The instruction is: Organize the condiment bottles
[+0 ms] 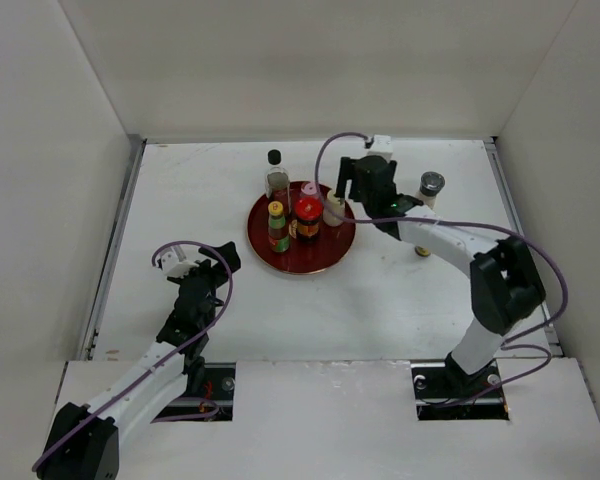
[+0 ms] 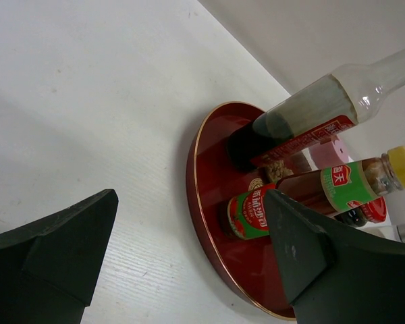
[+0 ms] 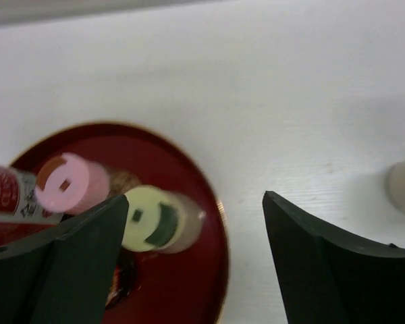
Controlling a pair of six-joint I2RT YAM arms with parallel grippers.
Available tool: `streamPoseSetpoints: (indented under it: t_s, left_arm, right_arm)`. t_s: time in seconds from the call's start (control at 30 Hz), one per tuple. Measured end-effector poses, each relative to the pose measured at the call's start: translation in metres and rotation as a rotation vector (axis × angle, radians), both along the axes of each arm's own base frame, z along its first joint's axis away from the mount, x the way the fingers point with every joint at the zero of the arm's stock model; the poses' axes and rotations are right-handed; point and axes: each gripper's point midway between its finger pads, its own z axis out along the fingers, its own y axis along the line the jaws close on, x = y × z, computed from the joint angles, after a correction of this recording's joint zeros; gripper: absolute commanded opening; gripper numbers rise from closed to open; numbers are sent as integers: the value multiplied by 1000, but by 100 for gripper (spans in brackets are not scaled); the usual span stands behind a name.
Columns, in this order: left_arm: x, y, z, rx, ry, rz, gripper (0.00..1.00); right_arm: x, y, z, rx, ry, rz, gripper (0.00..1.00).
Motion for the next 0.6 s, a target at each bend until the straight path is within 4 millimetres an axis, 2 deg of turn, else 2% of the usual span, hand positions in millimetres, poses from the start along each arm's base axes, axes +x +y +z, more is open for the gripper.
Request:
streamPoseSetpoints:
  t_s: [0.1,0.17,0.23,0.3,0.37,0.43,0.6]
  left_arm:
    - [0,0,0,0,0,-3,90]
    - [0,-1,0,-1,1,-6,90]
    - [0,-1,0,-1,1,-8,90]
    - [0,-2,-1,1,5,-11,90]
    - [0,-3,-3,2,9,-15,90]
    - [0,-3,-4,3,13,-17,90]
    - [0,-4,-7,8,26,-22,90]
  right_arm:
    - [7,-49,31,28,-60,-100,95]
    - [11,-94,48,28,-97,-199,98]
    - [13,-136,58,11,-122,-296,100]
    - [14,-168,61,-15,-131,-373,100]
    - [14,-190,58,-43,-120,-424,100]
    - [16,-203,48,-68,-96,-449,100]
    - [24,-217,6,-122,11,-460,100]
